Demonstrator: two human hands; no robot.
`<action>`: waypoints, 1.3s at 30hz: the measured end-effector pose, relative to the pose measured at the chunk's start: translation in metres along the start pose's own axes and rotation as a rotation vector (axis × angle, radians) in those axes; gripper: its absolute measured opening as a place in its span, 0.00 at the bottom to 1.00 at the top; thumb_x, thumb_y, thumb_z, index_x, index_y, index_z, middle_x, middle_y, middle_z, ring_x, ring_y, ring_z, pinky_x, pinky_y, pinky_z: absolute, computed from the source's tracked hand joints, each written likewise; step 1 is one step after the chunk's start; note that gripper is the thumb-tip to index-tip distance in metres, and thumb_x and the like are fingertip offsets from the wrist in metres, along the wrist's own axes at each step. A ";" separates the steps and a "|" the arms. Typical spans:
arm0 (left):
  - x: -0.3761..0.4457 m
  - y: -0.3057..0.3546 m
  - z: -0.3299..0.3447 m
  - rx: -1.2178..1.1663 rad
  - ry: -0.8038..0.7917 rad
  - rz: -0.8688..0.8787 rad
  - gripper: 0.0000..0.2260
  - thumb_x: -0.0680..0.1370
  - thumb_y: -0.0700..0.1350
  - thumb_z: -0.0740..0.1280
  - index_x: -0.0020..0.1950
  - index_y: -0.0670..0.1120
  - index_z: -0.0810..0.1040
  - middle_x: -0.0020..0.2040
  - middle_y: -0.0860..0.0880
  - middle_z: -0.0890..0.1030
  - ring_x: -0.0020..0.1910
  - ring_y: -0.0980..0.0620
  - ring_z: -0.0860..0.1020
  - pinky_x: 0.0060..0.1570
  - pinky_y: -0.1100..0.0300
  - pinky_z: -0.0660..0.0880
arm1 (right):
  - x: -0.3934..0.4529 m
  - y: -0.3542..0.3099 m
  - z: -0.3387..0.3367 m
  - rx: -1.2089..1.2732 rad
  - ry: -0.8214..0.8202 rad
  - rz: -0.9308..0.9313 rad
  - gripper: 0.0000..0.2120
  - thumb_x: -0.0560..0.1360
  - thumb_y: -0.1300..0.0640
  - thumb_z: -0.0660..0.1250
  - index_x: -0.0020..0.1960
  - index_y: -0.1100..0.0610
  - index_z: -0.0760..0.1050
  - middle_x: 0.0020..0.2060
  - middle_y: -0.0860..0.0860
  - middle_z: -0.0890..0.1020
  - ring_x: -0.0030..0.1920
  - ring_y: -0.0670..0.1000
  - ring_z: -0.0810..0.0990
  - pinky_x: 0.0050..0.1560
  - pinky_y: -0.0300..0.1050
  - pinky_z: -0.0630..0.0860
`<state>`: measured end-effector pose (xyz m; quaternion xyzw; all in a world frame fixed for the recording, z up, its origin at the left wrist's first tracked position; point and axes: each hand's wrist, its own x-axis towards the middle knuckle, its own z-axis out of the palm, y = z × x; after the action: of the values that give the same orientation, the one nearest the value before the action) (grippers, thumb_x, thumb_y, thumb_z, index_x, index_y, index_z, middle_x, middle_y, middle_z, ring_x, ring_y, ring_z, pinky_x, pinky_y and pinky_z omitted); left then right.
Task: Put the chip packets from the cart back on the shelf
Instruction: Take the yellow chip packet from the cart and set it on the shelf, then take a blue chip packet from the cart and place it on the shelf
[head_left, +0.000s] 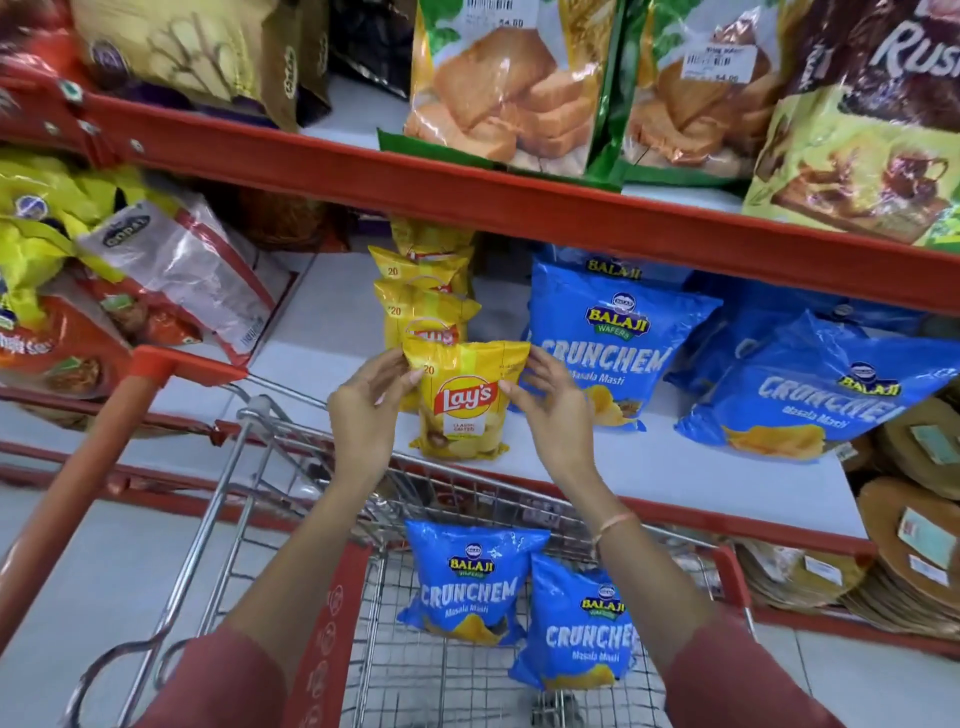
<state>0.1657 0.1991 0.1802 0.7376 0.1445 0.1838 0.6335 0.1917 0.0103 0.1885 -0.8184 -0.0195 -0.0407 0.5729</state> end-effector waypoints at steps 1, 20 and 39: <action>-0.011 0.000 -0.001 0.029 0.027 0.025 0.14 0.73 0.40 0.71 0.58 0.44 0.79 0.54 0.50 0.82 0.50 0.68 0.79 0.54 0.72 0.76 | -0.012 0.004 -0.001 0.000 0.015 -0.016 0.22 0.73 0.58 0.71 0.65 0.57 0.70 0.53 0.42 0.79 0.52 0.34 0.77 0.53 0.28 0.75; -0.107 -0.156 -0.008 0.611 -0.342 -0.167 0.17 0.71 0.41 0.72 0.60 0.45 0.77 0.56 0.42 0.82 0.51 0.43 0.81 0.51 0.47 0.80 | -0.117 0.161 -0.009 -0.891 -0.230 -0.536 0.14 0.68 0.61 0.76 0.51 0.57 0.75 0.43 0.51 0.82 0.45 0.51 0.79 0.38 0.43 0.82; -0.118 -0.156 -0.023 0.824 -0.489 -0.164 0.05 0.75 0.43 0.68 0.47 0.48 0.83 0.42 0.44 0.87 0.42 0.43 0.84 0.40 0.55 0.78 | -0.112 0.174 -0.009 -1.019 -0.523 0.083 0.14 0.73 0.67 0.67 0.54 0.52 0.74 0.38 0.54 0.85 0.39 0.56 0.83 0.37 0.48 0.81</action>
<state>0.0531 0.1915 0.0184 0.9348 0.1098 -0.1179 0.3165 0.0934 -0.0560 0.0182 -0.9741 -0.1062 0.1814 0.0832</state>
